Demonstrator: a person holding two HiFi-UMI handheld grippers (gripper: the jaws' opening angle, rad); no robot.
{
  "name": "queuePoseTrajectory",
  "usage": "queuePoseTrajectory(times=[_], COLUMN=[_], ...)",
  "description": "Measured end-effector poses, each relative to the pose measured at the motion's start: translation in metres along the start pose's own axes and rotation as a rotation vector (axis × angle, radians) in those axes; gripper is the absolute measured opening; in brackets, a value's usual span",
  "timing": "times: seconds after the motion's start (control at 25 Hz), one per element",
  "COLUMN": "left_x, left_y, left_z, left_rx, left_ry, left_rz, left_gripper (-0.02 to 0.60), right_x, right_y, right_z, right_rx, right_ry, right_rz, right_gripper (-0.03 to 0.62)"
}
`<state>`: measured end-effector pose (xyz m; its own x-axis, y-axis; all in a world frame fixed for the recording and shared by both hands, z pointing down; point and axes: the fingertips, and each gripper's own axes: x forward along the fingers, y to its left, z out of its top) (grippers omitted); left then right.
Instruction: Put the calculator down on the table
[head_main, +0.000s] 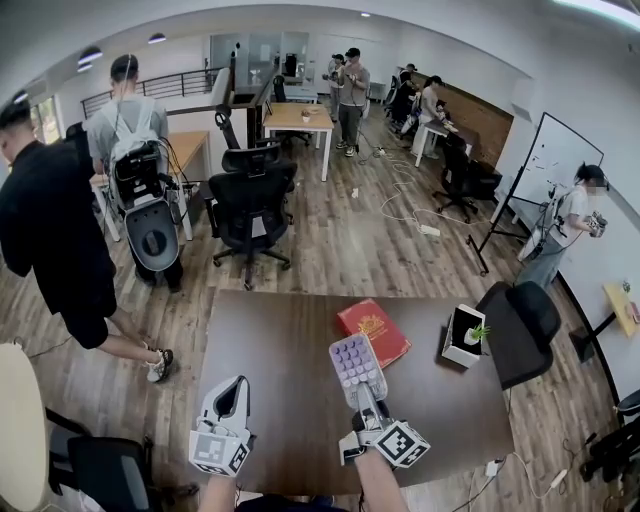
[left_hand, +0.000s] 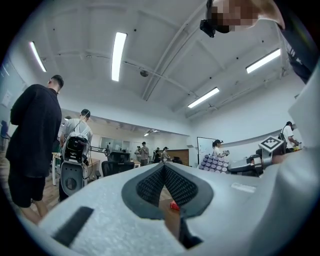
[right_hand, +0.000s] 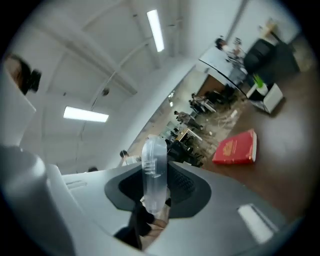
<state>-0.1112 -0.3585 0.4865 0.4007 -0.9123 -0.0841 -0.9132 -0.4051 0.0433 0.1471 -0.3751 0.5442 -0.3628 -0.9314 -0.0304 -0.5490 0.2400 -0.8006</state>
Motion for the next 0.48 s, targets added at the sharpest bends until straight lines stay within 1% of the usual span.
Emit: queuePoseTrajectory(times=[0.12, 0.16, 0.2, 0.24, 0.36, 0.48], left_x=[-0.001, -0.002, -0.002, -0.003, -0.002, -0.001], left_y=[0.001, 0.002, 0.003, 0.003, 0.005, 0.006], left_z=[0.0, 0.0, 0.0, 0.0, 0.0, -0.003], left_rx=[0.001, 0.0, -0.001, 0.0, 0.002, -0.001], left_ry=[0.002, 0.002, 0.002, 0.002, 0.001, 0.002], left_rz=[0.0, 0.001, 0.0, 0.0, 0.002, 0.003], left_gripper=[-0.005, -0.005, -0.005, -0.005, -0.005, -0.005], right_x=[-0.003, -0.005, -0.007, -0.008, -0.005, -0.002], right_y=[-0.015, -0.022, -0.027, -0.031, -0.032, -0.038], right_z=[-0.001, -0.005, -0.009, -0.012, -0.018, -0.021], right_rx=[0.346, 0.448, 0.519, 0.552, 0.536, 0.545], right_ry=[-0.108, -0.141, -0.165, -0.176, -0.159, -0.158], right_rz=[0.052, 0.055, 0.051, 0.044, 0.021, 0.013], right_gripper=[0.117, 0.117, 0.117, 0.117, 0.117, 0.117])
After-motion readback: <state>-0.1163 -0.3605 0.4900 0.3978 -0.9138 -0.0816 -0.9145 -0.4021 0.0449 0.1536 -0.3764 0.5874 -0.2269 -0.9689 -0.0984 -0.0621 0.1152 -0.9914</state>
